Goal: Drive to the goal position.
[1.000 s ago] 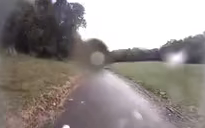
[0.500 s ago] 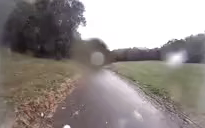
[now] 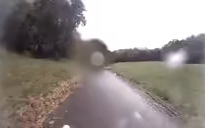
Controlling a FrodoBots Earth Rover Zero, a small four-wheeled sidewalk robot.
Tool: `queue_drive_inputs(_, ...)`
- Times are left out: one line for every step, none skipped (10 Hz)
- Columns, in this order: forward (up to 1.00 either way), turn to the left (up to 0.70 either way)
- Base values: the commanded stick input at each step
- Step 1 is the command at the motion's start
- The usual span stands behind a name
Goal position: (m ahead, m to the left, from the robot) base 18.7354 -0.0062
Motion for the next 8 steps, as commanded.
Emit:
queue_drive_inputs(0.70,0.00)
queue_drive_inputs(0.70,0.00)
queue_drive_inputs(0.70,0.00)
queue_drive_inputs(0.70,0.00)
queue_drive_inputs(0.70,0.00)
queue_drive_inputs(0.70,0.00)
queue_drive_inputs(0.70,0.00)
queue_drive_inputs(0.70,0.00)
